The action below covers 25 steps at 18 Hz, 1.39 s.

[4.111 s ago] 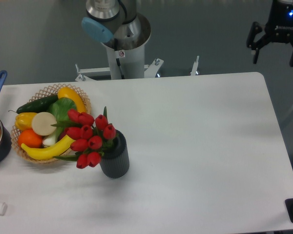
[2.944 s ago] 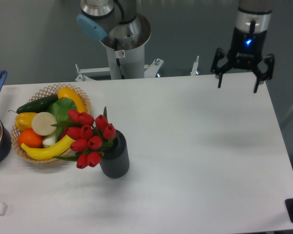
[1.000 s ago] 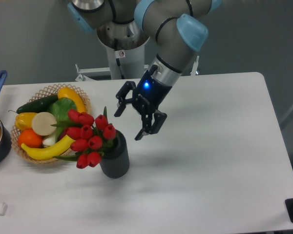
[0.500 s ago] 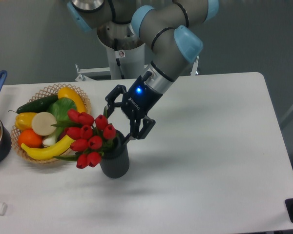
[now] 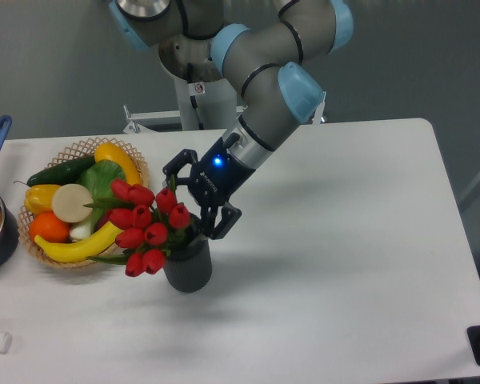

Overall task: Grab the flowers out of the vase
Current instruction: 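Lower the open gripper around the tulip stems above the vase rim, then close the gripper on the tulip stems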

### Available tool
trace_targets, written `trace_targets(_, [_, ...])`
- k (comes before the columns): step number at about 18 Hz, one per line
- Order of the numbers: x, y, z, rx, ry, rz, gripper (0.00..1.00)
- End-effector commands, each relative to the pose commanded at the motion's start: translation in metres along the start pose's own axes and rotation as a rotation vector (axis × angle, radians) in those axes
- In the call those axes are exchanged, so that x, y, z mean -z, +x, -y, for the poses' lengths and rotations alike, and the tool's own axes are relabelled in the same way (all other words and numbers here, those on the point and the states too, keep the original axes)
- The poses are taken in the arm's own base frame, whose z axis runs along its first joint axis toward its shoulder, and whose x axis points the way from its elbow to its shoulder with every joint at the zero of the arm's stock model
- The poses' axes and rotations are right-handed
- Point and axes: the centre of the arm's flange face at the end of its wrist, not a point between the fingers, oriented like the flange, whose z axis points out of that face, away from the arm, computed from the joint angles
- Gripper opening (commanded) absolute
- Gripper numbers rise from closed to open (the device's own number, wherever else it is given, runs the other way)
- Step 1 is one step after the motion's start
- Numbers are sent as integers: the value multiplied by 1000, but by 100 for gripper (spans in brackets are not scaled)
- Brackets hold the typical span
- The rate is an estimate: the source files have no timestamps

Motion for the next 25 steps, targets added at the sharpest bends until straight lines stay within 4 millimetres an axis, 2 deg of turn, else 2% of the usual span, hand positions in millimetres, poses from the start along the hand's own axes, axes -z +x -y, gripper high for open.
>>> trace_targets(2, [-3,-1,-2,6,1,-5,100])
trace_targets(3, [-2,-1,-1,4,4,-4,95])
trace_targets(4, [-1,-2,-2,9,7,-3,84])
trace_targets(7, [4,-5,-1,14,37,4,65])
trace_targets(11, [8,-5,-1,20,59,7,44])
trace_targets(13, [9,-7,-2,20,60,11,43])
trace_targets(14, [10,-7,-3,24,60,11,37])
trace_targets(15, [10,-7,-3,24,60,11,36])
trace_targets(25, [27,-7,14,90,96,35,36])
